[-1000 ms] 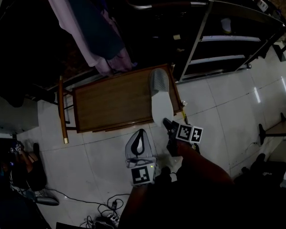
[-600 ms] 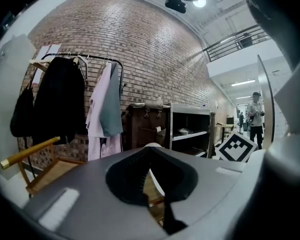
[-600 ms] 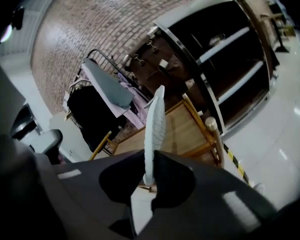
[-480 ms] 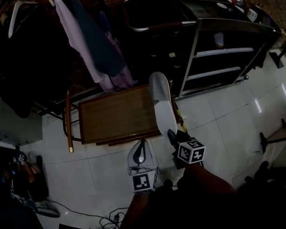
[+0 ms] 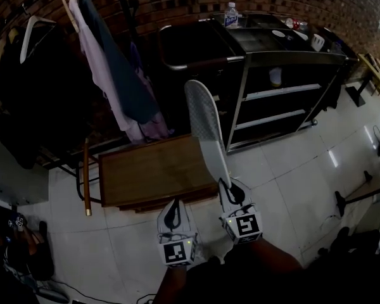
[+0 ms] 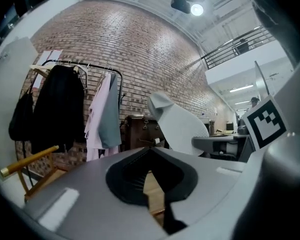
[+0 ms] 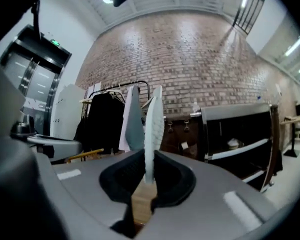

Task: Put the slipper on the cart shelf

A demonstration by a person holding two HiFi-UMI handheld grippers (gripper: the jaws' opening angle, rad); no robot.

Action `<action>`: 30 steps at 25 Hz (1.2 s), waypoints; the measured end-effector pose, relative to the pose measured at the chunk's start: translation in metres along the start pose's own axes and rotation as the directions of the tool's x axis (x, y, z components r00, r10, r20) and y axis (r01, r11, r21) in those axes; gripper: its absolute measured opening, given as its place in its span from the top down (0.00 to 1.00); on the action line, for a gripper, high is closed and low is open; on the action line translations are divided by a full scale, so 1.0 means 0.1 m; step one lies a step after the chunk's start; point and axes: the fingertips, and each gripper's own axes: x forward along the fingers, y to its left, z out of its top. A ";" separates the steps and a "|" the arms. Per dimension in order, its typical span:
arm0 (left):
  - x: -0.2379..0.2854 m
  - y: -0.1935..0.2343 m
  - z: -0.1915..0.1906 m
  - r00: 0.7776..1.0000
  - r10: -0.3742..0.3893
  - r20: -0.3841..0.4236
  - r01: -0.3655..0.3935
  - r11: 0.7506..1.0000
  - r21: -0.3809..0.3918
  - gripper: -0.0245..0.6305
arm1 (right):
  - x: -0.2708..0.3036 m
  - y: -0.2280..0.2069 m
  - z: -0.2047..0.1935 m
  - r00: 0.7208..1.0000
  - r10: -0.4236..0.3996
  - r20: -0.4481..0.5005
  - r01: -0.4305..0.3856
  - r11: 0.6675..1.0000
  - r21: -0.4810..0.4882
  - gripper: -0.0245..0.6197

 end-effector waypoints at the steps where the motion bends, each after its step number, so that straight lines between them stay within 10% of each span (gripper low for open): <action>1: 0.01 0.02 0.05 1.000 0.008 0.010 -0.008 1.000 -0.006 0.94 | -0.02 0.01 0.13 0.999 -0.004 0.034 0.004 1.000 -0.022 0.90; 13: 0.11 -0.07 0.46 0.995 -0.018 0.094 0.016 0.999 0.029 0.94 | -0.13 0.03 0.85 0.980 -0.002 0.201 0.029 0.991 -0.130 0.90; 30: 0.25 -0.39 0.51 0.995 -0.031 0.097 0.023 0.997 0.076 0.94 | -0.30 -0.36 0.78 0.980 -0.031 0.198 0.058 0.989 -0.135 0.90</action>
